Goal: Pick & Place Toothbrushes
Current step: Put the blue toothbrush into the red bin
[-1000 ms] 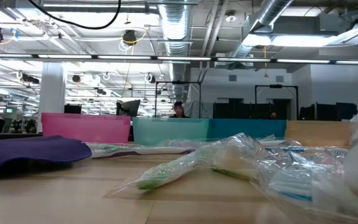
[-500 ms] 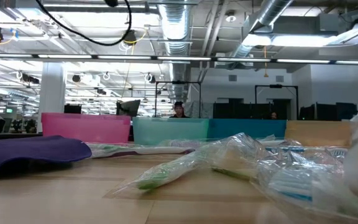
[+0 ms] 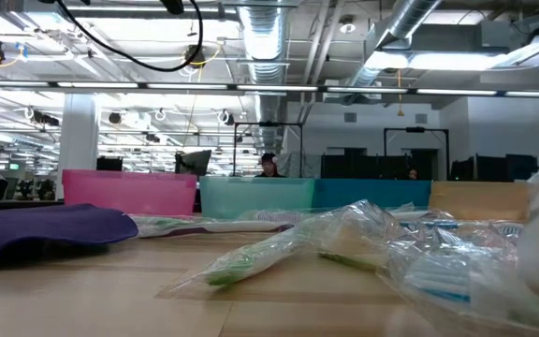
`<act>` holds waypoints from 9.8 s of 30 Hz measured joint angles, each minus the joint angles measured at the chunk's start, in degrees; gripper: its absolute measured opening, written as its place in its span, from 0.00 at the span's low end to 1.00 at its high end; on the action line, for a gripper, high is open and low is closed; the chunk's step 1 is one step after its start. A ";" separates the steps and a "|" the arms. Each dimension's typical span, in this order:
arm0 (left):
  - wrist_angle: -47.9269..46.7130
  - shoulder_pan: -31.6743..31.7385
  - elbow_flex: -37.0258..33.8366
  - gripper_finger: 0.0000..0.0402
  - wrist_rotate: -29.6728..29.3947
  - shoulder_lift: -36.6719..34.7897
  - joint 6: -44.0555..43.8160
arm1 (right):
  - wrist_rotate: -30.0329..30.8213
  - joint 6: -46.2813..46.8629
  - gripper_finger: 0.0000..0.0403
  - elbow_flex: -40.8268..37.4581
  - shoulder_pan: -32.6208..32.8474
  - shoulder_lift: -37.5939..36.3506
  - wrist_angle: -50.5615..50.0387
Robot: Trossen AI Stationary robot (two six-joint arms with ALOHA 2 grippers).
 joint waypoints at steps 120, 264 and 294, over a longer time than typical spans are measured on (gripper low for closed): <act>-1.29 5.86 -0.02 0.44 -16.64 -7.74 29.78 | 4.33 19.56 0.02 0.04 -2.65 1.64 -2.94; -30.54 27.76 -9.14 0.01 9.74 -24.78 28.03 | -49.94 129.01 0.02 43.41 -19.52 31.89 -24.10; -11.23 27.09 -9.09 0.34 12.82 -19.72 27.65 | -58.92 130.51 0.02 43.45 -21.55 29.71 -16.54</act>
